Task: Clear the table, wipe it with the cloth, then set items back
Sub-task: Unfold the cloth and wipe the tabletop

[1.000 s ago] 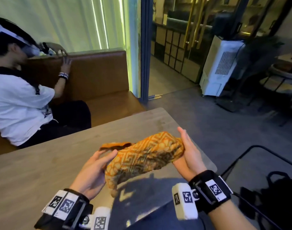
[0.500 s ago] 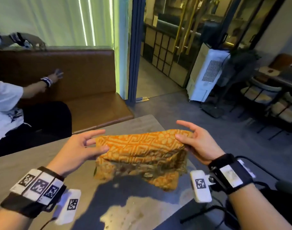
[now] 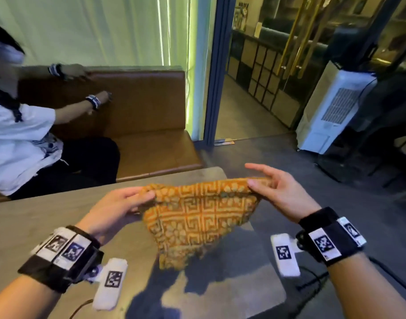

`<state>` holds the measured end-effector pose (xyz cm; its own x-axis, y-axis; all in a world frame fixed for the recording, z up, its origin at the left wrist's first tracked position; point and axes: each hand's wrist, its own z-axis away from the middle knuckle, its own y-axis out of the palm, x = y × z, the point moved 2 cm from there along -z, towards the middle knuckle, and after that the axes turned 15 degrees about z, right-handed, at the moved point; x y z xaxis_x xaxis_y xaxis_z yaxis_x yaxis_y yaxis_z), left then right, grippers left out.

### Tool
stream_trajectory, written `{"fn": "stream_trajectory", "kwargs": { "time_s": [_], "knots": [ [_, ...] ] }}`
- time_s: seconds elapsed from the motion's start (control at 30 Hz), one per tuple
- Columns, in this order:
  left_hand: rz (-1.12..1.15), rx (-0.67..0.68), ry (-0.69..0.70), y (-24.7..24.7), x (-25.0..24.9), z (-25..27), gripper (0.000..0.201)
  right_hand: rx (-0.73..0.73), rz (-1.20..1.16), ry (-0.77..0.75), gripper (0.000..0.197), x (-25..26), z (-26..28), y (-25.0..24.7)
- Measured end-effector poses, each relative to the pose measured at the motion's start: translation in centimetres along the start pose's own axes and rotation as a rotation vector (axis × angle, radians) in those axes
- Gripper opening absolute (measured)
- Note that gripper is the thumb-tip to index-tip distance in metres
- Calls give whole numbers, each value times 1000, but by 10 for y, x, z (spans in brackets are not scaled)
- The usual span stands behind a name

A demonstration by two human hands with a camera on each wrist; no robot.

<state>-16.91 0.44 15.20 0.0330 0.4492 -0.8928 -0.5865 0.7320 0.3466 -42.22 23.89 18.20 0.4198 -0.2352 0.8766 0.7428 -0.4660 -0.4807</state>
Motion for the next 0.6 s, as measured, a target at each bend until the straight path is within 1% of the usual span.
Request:
{"fn": "stream_trajectory", "kwargs": {
  "time_s": [0.03,0.07,0.1,0.17,0.2,0.27,0.3,0.33,0.37,0.4,0.43,0.47,0.5,0.53,0.57,0.6],
  "knots": [
    [-54,-25,73,1,-5,1,48,54,125,27,45,-11,-2,-12],
    [-100,-55,144,3,-9,3,52,102,256,45,42,-19,-5,-22],
    [-154,-89,215,7,-13,6,51,143,379,47,36,-28,-9,-30],
    [-233,-149,314,18,-15,12,41,185,562,14,17,-35,-15,-38],
    [-243,-162,342,24,-14,15,36,169,644,-5,11,-37,-17,-40],
    [-221,-137,382,32,-12,21,31,36,746,-97,20,-34,-22,-43],
    [-173,-115,410,34,-14,22,31,-57,691,-156,22,-29,-24,-44],
    [-98,-122,458,35,-17,22,31,-155,522,-210,24,-22,-24,-43],
    [-8,-164,508,36,-18,21,33,-204,252,-234,28,-14,-23,-41],
    [96,-181,527,35,-18,17,43,-188,-66,-224,41,-9,-23,-35],
    [185,-147,483,38,-15,12,60,-94,-353,-159,62,-8,-23,-25],
    [215,-79,393,45,-3,8,76,33,-536,-39,81,-13,-20,-10],
    [200,-28,259,51,20,7,82,166,-599,86,89,-25,-14,10],
    [160,-11,108,55,48,8,79,283,-562,205,87,-44,-7,32],
    [122,-17,-32,56,74,12,68,348,-444,301,82,-66,2,51],
    [117,-50,-117,55,97,16,52,357,-324,375,79,-87,11,65]
  ]
}}
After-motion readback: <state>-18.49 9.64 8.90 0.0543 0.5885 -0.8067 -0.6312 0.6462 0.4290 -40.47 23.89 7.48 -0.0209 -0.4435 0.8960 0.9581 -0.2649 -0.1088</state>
